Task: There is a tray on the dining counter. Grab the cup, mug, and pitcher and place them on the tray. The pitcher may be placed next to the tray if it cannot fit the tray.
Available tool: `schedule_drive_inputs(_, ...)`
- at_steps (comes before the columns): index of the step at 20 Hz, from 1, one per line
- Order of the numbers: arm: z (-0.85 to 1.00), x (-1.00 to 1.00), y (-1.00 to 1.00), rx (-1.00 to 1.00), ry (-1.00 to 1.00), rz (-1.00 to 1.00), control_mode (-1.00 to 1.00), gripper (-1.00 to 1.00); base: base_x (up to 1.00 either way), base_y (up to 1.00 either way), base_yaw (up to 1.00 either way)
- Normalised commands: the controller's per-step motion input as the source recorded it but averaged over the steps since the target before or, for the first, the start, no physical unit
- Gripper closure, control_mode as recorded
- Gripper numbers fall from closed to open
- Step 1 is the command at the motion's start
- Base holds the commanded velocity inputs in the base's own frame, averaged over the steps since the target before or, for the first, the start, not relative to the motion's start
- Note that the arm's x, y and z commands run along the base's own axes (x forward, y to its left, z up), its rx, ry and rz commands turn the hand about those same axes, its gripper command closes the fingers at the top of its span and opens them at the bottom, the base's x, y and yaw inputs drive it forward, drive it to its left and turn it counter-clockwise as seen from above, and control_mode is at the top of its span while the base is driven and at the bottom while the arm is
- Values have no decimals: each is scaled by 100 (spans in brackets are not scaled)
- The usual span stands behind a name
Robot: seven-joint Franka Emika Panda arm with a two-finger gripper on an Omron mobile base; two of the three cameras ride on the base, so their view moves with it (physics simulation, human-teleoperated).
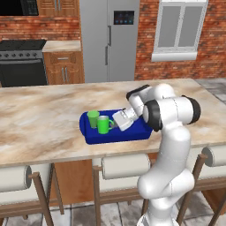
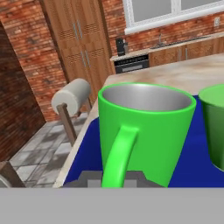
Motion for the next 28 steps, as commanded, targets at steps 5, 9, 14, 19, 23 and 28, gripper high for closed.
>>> schedule_drive_inputs(5,-11,16,9,0,0,0,-100,100,0,0,0)
schedule_drive_inputs(9,-15,4,21,0,0,0,-100,100,0,0,0)
schedule_drive_inputs(14,-9,1,27,0,0,0,-100,100,0,0,0)
schedule_drive_inputs(19,-10,8,24,0,0,0,-100,100,0,0,0)
schedule_drive_inputs(23,-12,13,13,0,0,0,-100,100,0,0,0)
schedule_drive_inputs(28,-12,17,3,0,0,0,-100,100,0,0,0)
